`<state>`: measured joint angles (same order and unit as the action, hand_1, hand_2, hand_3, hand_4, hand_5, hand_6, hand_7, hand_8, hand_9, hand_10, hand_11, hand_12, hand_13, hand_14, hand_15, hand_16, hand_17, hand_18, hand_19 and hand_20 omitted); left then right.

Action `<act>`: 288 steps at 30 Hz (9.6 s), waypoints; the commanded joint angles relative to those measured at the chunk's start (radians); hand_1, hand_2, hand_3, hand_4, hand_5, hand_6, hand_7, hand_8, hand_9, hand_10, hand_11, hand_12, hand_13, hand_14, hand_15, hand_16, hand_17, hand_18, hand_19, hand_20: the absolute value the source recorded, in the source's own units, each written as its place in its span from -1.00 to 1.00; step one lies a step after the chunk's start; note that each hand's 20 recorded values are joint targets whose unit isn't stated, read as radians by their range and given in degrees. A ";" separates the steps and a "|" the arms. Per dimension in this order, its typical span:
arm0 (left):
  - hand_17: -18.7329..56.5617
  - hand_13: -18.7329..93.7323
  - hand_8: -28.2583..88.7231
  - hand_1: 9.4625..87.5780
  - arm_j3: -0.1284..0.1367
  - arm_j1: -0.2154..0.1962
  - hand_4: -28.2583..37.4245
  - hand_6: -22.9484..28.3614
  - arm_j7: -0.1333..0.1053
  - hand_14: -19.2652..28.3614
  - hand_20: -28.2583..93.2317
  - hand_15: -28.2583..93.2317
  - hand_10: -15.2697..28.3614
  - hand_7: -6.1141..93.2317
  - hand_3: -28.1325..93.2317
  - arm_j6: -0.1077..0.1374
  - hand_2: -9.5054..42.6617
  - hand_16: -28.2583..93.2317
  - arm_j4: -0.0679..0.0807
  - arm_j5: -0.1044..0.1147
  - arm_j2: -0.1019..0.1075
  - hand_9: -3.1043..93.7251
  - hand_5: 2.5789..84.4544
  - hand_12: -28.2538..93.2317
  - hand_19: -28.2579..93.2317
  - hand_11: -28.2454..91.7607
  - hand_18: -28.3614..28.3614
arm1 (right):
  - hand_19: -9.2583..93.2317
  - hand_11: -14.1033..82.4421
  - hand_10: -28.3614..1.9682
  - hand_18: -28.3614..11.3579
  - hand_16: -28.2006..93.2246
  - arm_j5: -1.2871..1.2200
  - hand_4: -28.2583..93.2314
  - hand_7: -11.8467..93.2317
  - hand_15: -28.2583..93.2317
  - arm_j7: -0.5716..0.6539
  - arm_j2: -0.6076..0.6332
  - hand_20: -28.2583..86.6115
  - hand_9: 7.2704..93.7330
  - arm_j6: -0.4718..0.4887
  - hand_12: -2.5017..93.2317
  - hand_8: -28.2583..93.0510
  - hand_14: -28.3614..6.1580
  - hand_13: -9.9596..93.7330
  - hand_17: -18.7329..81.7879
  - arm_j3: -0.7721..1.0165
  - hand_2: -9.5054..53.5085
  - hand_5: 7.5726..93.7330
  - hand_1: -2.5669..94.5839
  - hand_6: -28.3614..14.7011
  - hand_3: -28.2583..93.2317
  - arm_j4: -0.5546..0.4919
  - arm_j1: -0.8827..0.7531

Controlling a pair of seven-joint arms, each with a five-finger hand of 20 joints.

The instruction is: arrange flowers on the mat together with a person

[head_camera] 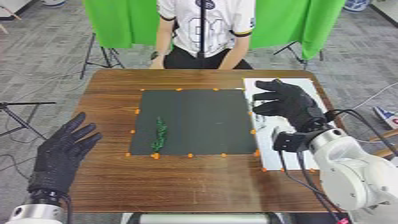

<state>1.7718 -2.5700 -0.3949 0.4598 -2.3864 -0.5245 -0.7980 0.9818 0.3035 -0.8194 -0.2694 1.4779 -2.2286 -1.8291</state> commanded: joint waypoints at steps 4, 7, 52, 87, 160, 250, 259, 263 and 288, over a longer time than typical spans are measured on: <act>-0.76 -0.31 -0.67 -0.69 0.010 -0.032 -0.91 0.15 -0.004 0.73 -0.30 0.24 0.42 -0.66 0.70 0.000 -0.30 -0.65 -0.006 -0.007 -0.018 -0.31 -0.27 -0.36 0.09 -0.18 0.61 | 0.66 -0.29 -0.50 -1.00 -0.39 0.425 -0.90 -0.53 0.28 0.375 0.000 -0.48 0.25 -0.017 -0.65 -0.72 -0.57 0.34 -0.02 0.030 -0.60 0.08 -0.34 0.10 0.59 -0.096 -0.015; -0.76 -0.31 -0.67 -0.69 0.013 -0.034 -0.92 0.15 -0.005 0.73 -0.30 0.24 0.42 -0.66 0.70 -0.001 -0.30 -0.65 -0.006 -0.008 -0.020 -0.31 -0.27 -0.36 0.09 -0.18 0.61 | 0.80 -0.27 -0.52 -0.93 -0.39 0.577 -0.86 -0.54 0.32 0.478 0.021 -0.65 0.28 -0.003 -0.64 -0.72 -0.55 0.39 0.10 0.037 -0.64 0.10 -0.30 0.07 0.56 -0.120 -0.037; -0.76 -0.31 -0.67 -0.69 0.020 -0.020 -0.92 0.15 0.006 0.73 -0.30 0.24 0.41 -0.66 0.70 -0.018 -0.30 -0.65 0.005 -0.018 -0.019 -0.31 -0.26 -0.36 0.09 -0.18 0.61 | 1.00 -0.20 -0.36 -0.39 -0.36 1.105 -0.83 -0.66 0.43 1.109 0.213 -0.97 0.41 0.251 -0.61 -0.68 -0.22 0.56 0.46 -0.174 -0.91 0.18 -0.06 -0.07 0.47 0.107 -0.004; -0.76 -0.31 -0.66 -0.69 0.023 -0.027 -0.91 0.15 -0.004 0.73 -0.30 0.23 0.41 -0.66 0.71 -0.012 -0.30 -0.65 0.003 -0.008 -0.025 -0.31 -0.27 -0.36 0.08 -0.18 0.61 | 1.00 -0.28 0.30 -0.29 -0.33 1.110 -0.87 -0.47 0.42 0.994 0.166 -0.76 0.82 0.245 -0.38 -0.62 0.22 0.61 0.36 -0.305 -1.00 0.68 0.38 0.27 0.24 0.240 0.116; -0.76 -0.31 -0.66 -0.67 -0.033 0.090 -0.86 0.15 0.022 0.72 -0.30 0.23 0.41 -0.66 0.71 0.010 -0.32 -0.65 0.012 -0.025 0.066 -0.31 -0.27 -0.36 0.08 -0.18 0.61 | 1.00 0.01 0.09 -0.65 -0.22 1.025 -0.89 -0.48 0.39 0.799 -0.399 -0.09 1.00 0.468 -0.60 -0.76 0.09 0.89 0.48 -1.151 -0.70 0.95 -0.12 0.36 0.39 0.482 0.935; -0.76 -0.31 -0.67 -0.68 0.031 -0.016 -0.87 0.15 -0.013 0.73 -0.30 0.24 0.42 -0.66 0.70 0.000 -0.30 -0.65 0.002 -0.015 0.007 -0.31 -0.27 -0.36 0.09 -0.18 0.61 | 1.00 -0.10 -0.06 -0.73 -0.23 0.805 -0.84 -0.55 0.34 0.604 -0.038 -0.10 1.00 0.223 -0.59 -0.74 -0.07 0.88 0.46 -0.673 -0.33 0.74 -0.37 0.20 0.41 0.073 0.531; -0.76 -0.31 -0.67 -0.68 0.065 -0.056 -0.88 0.15 -0.042 0.73 -0.30 0.24 0.41 -0.66 0.70 0.008 -0.30 -0.65 -0.007 -0.007 0.007 -0.31 -0.27 -0.36 0.09 -0.18 0.61 | 0.96 -0.31 -0.45 -0.78 -0.33 0.499 -0.86 -0.54 0.34 0.357 0.053 -0.55 0.62 -0.182 -0.62 -0.73 -0.44 0.51 0.13 -0.374 -0.29 0.44 -0.44 0.12 0.48 0.029 0.287; -0.76 -0.32 -0.67 -0.71 0.079 -0.073 -0.90 0.14 -0.074 0.73 -0.30 0.23 0.40 -0.66 0.70 0.013 -0.32 -0.65 -0.010 -0.005 0.012 -0.32 -0.27 -0.36 0.08 -0.19 0.61 | 0.90 -0.33 -0.50 -0.82 -0.35 0.308 -0.86 -0.55 0.32 0.233 0.068 -0.62 0.54 -0.334 -0.63 -0.73 -0.54 0.43 0.08 -0.292 -0.29 0.40 -0.49 0.14 0.52 0.011 0.207; -0.77 -0.31 -0.66 -0.83 0.065 -0.122 -1.00 -0.03 -0.230 0.72 -0.27 0.19 0.32 -0.69 0.68 0.007 -0.37 -0.60 0.011 0.062 0.082 -0.37 -0.36 -0.33 0.08 -0.28 0.69 | 0.50 -0.41 -0.54 -1.00 -0.38 -0.164 -0.92 -0.56 0.22 -0.083 0.075 -0.48 0.18 -0.299 -0.66 -0.72 -0.75 0.16 -0.18 -0.096 -0.35 0.10 -0.61 0.17 0.60 0.029 0.034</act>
<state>1.8434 -2.6666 -0.5876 0.4615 -2.3843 -0.4871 -0.7431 0.8162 0.2338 -0.7513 -0.5837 1.3608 -2.2012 -1.7667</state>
